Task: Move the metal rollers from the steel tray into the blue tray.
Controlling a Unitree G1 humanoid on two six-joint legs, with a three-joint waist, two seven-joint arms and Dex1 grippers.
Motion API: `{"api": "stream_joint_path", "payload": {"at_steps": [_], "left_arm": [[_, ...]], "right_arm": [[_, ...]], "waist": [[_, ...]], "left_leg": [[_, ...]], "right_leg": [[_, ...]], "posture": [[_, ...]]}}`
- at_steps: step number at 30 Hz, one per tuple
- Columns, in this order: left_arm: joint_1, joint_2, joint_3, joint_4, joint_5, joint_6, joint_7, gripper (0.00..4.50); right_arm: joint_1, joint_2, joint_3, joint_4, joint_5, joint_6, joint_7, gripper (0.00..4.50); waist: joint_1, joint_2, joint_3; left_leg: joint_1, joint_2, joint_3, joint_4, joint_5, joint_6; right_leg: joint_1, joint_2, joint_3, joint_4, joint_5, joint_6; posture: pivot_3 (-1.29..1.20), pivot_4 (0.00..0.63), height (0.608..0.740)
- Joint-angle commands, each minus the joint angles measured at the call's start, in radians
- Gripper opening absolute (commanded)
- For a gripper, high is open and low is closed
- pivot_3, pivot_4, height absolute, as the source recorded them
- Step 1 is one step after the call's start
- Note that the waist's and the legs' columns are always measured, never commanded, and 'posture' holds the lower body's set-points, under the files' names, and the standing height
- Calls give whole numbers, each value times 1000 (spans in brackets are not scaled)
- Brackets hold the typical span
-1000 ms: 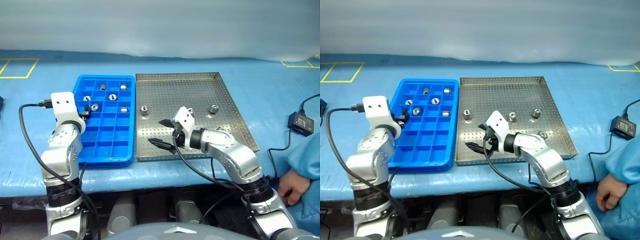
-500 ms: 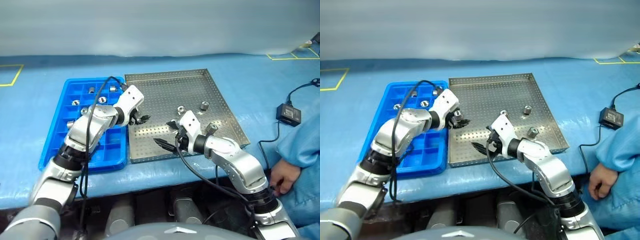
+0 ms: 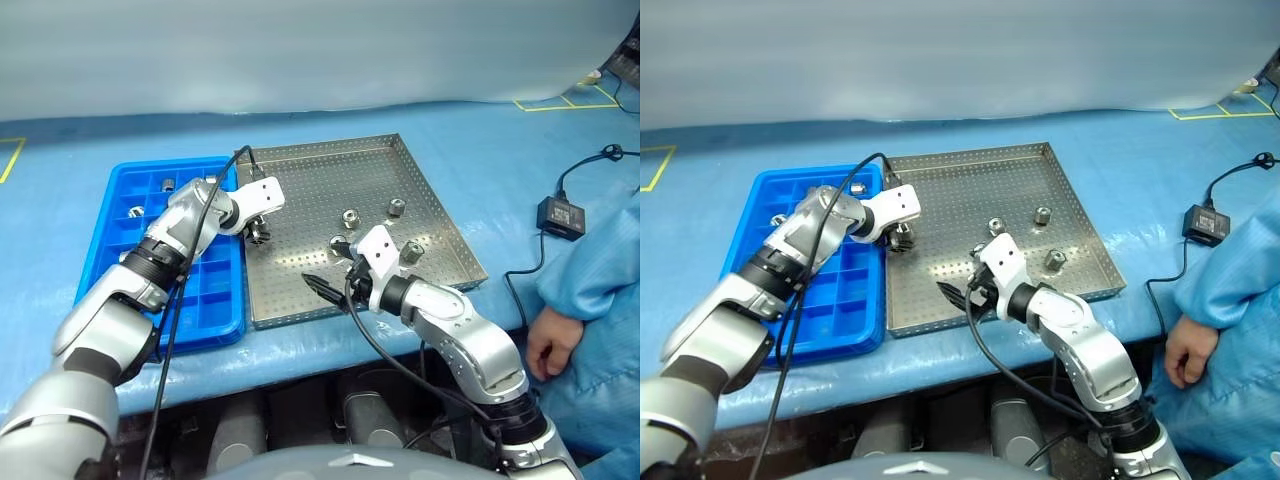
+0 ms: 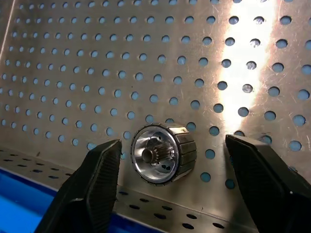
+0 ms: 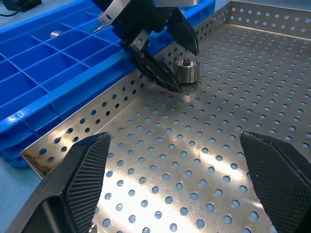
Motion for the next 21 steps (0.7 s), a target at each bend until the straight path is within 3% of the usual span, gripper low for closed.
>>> {"api": "stream_joint_path", "payload": {"at_steps": [1,8,11,15,21], "left_arm": [[-19,-7,-4,69,62,-39,-16,3714],[-14,-38,12,150,126,-68,-12,3714],[-9,-46,29,156,130,-70,-25,3125],[1,-51,44,142,129,-70,-58,1851],[21,-65,122,113,94,-57,-65,1851]], "right_arm": [[-1,8,-6,-36,-5,-29,-7,4500],[-12,17,-11,-25,-14,-34,-5,4500],[-13,20,-14,-23,-16,-34,-7,4500],[-17,24,-20,-18,-19,-31,-14,4500],[-25,26,-15,-8,-26,-26,-20,4500]], "waist": [[-4,0,0],[-13,3,-3],[-14,6,-5],[-23,7,-6],[-26,7,-6]], "left_leg": [[0,0,0,0,0,0],[2,0,0,1,0,0],[3,0,0,2,0,0],[3,0,-1,2,0,1],[2,-1,-1,0,0,1]], "right_leg": [[0,0,0,0,0,0],[2,0,0,2,0,0],[3,0,1,2,0,0],[2,0,2,3,0,0],[1,-1,2,1,1,1]], "posture": [[-199,150,740],[-197,150,740],[-197,150,740],[-195,150,740],[-194,150,740]]}}
